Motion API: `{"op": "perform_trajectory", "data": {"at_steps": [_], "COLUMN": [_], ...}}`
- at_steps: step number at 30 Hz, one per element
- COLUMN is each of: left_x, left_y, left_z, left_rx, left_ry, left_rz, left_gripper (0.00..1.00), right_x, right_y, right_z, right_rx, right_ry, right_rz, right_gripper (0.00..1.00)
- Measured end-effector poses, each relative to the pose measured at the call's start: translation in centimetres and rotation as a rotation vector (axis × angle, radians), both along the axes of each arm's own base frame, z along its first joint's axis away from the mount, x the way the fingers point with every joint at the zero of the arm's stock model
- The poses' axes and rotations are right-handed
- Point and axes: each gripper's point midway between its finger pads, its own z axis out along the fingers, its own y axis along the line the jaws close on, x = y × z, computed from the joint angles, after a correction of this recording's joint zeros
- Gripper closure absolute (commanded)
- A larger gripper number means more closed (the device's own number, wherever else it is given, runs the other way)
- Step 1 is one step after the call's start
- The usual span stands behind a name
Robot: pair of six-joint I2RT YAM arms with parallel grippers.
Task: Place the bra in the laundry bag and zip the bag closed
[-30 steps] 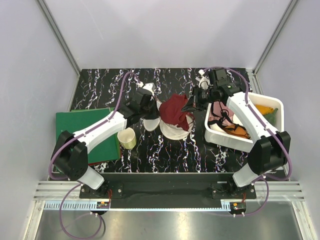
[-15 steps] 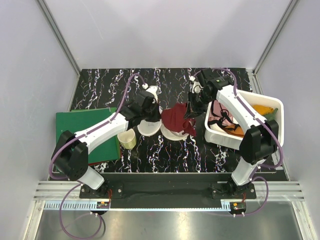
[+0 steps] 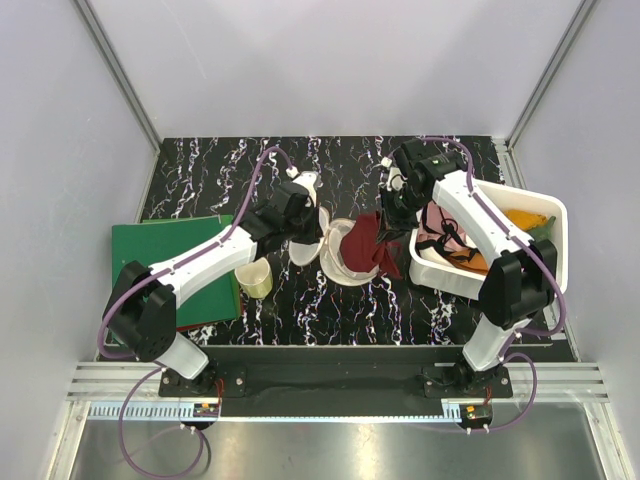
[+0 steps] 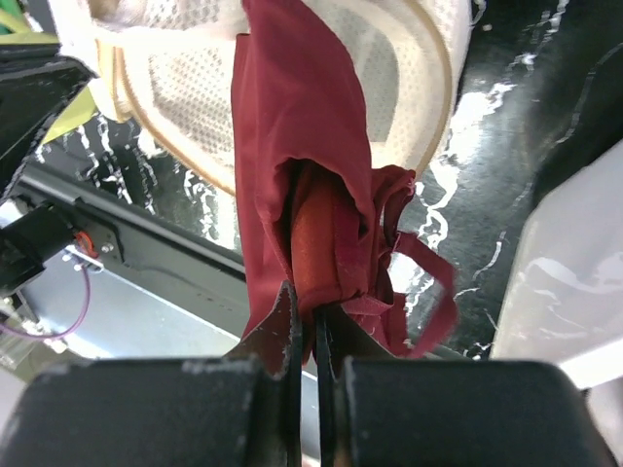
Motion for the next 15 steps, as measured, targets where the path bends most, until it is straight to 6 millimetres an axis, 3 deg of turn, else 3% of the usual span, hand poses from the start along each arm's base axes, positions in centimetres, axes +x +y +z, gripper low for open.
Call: {"op": "perform_trajectory", "data": {"at_steps": [6,15], "left_x": [-0.6,-1.6], "left_y": [-0.8,-2.4], "left_z": [0.1,0.7], "left_rx": [-0.012,-0.027], "left_ry": [0.006,-0.014], "left_rz": [-0.033,-0.107], "left_gripper": [1.00,1.00], "right_x": [-0.7,-1.5], "right_y": [1.5,4.2], "right_z": [-0.4,-2.8], "right_rx": [0.049,0.093], "right_ry": [0.029,0.118], "right_rz": [0.035,0.102], "right_gripper": [1.00,1.00]}}
